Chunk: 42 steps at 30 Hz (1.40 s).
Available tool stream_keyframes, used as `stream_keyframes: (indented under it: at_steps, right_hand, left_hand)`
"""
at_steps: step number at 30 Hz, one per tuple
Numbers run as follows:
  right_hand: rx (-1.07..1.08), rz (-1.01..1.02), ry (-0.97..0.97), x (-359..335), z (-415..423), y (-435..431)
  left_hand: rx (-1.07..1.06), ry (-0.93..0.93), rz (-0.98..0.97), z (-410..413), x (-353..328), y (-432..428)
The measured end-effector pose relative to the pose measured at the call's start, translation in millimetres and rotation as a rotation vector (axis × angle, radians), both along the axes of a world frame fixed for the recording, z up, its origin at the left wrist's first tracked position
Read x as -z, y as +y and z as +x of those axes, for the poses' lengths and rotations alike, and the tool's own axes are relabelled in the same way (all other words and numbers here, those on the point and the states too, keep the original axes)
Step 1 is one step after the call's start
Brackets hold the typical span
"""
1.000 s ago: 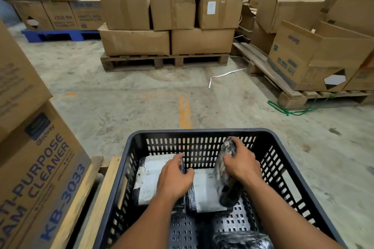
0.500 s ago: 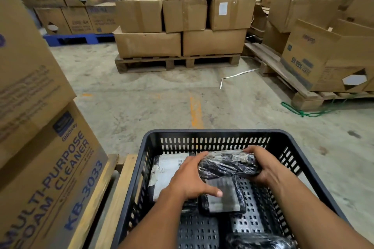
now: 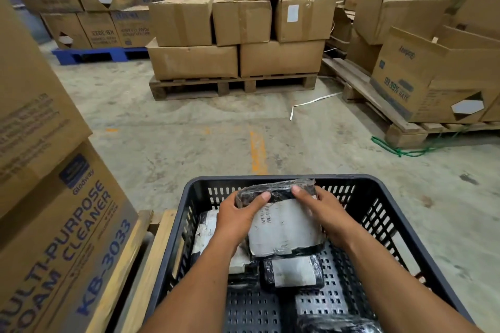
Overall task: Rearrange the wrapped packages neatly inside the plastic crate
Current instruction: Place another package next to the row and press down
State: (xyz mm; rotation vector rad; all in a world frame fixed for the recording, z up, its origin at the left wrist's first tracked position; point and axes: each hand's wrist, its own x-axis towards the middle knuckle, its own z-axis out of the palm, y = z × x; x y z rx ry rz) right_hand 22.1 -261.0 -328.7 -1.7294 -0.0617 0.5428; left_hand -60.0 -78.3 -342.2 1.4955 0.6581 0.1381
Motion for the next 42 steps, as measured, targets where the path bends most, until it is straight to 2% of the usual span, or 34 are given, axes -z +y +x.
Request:
stream_keyframes:
  at_steps: [2, 5, 7, 11, 14, 17, 21, 23, 25, 27, 29, 31, 36, 42]
  right_hand:
    - [0.051, 0.034, 0.015, 6.5, -2.4, -0.2]
    - [0.144, 0.134, 0.15, 14.0, -1.6, -7.6]
    - [0.149, 0.133, 0.191, 16.6, 0.4, -14.7]
    - [-0.001, -0.02, 0.06, 10.6, 14.8, -32.9]
    - [-0.267, -0.09, 0.117, 0.9, 21.9, -37.1]
    - [-0.331, -0.1, 0.159, 10.4, 23.4, -32.8]
    - [-0.149, 0.023, 0.217, 27.9, 20.0, -42.9]
    - [-0.051, 0.01, 0.229, 37.1, 18.7, -51.6]
    - [0.05, -0.036, 0.223, 49.0, 16.8, -58.6]
    - [0.144, -0.048, 0.236, 62.7, 14.4, -61.4]
    - [0.227, -0.049, 0.265, 77.8, 12.3, -61.9]
    - [0.306, -0.035, 0.288, 92.3, 12.3, -58.0]
    - [0.327, -0.043, 0.273, 120.3, 11.1, -24.8]
    - [0.328, -0.301, 0.139, 159.3, 9.7, -2.9]
  left_hand:
    - [0.014, 0.038, -0.026, -0.6, -4.0, 0.0]
    - [0.11, 0.108, -0.103, -3.2, -7.3, -4.7]
    - [0.147, 0.14, -0.116, -2.2, -1.7, -6.6]
    - [0.285, 0.111, -0.1, 4.6, -7.4, 0.4]
    - [0.384, 0.107, -0.053, 9.1, -9.5, -1.2]
    - [0.306, 0.111, -0.059, 6.0, -2.8, -8.0]
    - [0.067, 0.051, -0.076, 8.9, -7.8, -6.0]
    - [-0.007, 0.063, 0.082, 12.2, -6.5, -0.2]
    - [0.003, 0.176, 0.398, 6.4, 6.1, 5.2]
    - [0.123, 0.36, 0.717, -9.3, 26.7, 9.0]
    - [0.292, 0.489, 0.89, -22.6, 49.4, 12.6]
    - [0.399, 0.536, 0.954, -28.9, 63.3, 14.7]
    - [0.451, 0.56, 1.056, -31.0, 76.0, 16.3]
    - [0.457, 0.602, 1.123, -30.3, 80.9, 14.1]
